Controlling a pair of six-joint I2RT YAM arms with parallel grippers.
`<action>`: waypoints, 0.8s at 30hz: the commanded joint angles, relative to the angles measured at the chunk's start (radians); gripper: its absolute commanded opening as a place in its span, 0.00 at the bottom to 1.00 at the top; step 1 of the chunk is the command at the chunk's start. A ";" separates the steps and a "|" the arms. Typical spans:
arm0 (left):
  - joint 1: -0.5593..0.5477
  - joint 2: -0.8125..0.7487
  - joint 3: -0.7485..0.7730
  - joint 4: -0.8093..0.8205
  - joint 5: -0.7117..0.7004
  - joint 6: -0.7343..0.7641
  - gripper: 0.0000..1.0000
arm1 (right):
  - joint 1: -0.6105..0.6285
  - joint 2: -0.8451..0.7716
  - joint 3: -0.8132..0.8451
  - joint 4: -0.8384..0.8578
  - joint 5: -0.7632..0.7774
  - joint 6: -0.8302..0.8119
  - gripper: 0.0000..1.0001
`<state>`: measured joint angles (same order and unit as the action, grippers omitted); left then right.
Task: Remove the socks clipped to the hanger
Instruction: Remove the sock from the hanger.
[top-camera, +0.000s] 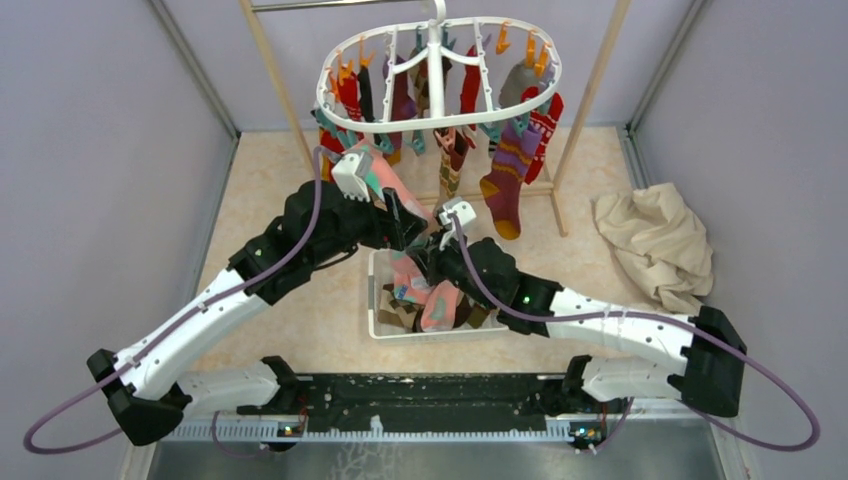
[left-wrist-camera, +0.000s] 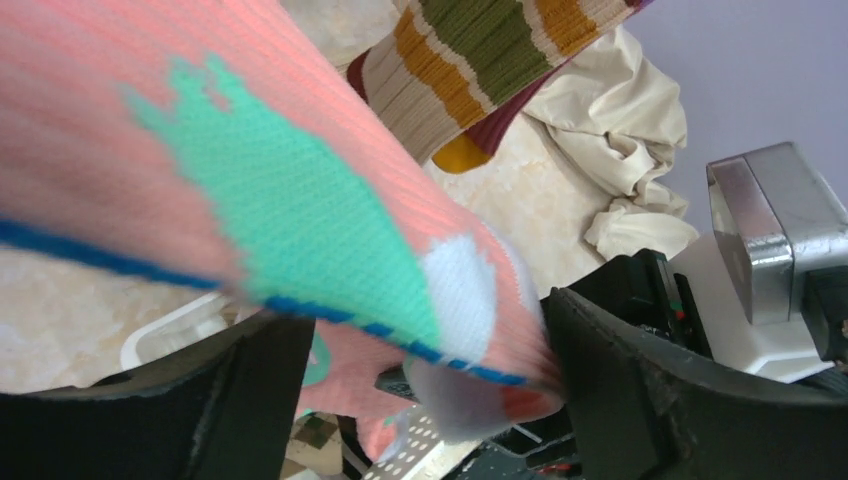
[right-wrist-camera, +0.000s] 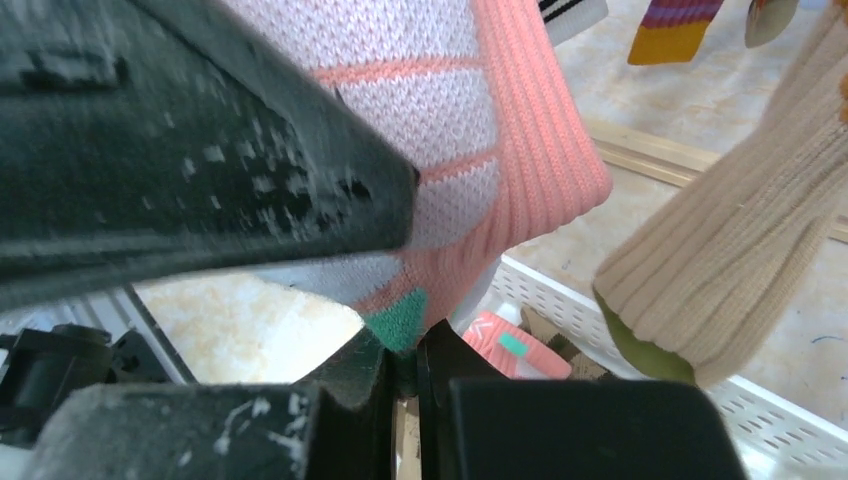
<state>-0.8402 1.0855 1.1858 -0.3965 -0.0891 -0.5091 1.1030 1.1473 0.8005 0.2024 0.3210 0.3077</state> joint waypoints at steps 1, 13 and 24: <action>-0.006 -0.044 0.009 0.018 0.005 0.035 0.98 | 0.008 -0.084 -0.027 -0.013 -0.035 0.011 0.00; -0.008 -0.174 0.009 -0.068 0.000 0.026 0.99 | -0.090 -0.234 -0.106 -0.084 -0.133 0.120 0.00; -0.008 -0.188 -0.001 -0.104 -0.016 0.021 0.99 | -0.264 -0.353 -0.110 -0.182 -0.248 0.160 0.00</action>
<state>-0.8421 0.9035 1.1851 -0.4839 -0.0967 -0.4854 0.8917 0.8368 0.6735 0.0280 0.1390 0.4389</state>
